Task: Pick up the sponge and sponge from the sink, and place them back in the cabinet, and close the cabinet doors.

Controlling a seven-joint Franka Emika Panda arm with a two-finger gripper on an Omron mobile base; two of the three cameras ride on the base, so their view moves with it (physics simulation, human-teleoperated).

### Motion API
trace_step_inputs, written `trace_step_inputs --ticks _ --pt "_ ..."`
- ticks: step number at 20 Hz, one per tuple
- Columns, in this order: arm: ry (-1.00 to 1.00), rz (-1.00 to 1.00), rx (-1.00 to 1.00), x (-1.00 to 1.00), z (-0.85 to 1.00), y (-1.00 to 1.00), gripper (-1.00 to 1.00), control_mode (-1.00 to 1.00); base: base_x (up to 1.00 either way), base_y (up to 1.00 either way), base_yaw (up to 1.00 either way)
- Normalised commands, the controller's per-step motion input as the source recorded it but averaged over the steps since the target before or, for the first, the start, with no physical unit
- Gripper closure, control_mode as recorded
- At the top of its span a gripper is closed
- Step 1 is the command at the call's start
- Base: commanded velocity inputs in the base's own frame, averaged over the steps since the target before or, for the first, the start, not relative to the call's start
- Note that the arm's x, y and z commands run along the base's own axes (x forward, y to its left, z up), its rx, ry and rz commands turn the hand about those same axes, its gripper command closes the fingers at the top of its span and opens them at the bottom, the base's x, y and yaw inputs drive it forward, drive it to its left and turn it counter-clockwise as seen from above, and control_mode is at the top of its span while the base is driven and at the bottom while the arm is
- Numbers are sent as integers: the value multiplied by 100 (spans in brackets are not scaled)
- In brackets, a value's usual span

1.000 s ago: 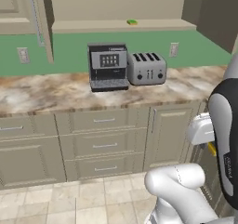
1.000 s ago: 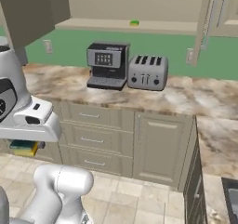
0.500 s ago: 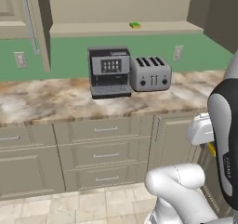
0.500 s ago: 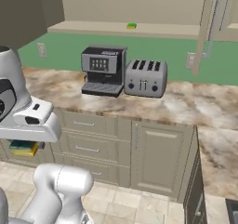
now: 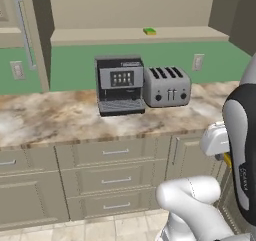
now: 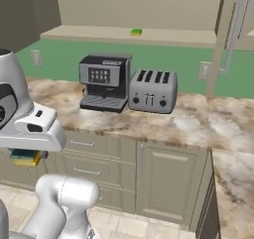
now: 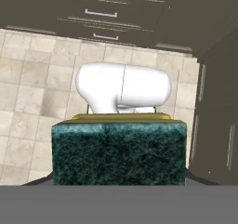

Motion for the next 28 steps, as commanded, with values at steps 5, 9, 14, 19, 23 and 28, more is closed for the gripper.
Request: trace_step_inputs --ticks 5,9,14,19,23,28 --pt "0 0 0 0 0 0 100 100 44 -3 0" --pt "0 0 0 0 0 0 100 100 56 0 0" --pt "0 0 0 0 0 0 100 100 56 0 -1" --pt "0 0 0 0 0 0 100 100 41 0 -4" --pt "0 0 0 0 0 0 100 100 40 0 -13" --pt "0 0 0 0 0 0 100 100 46 0 -14"
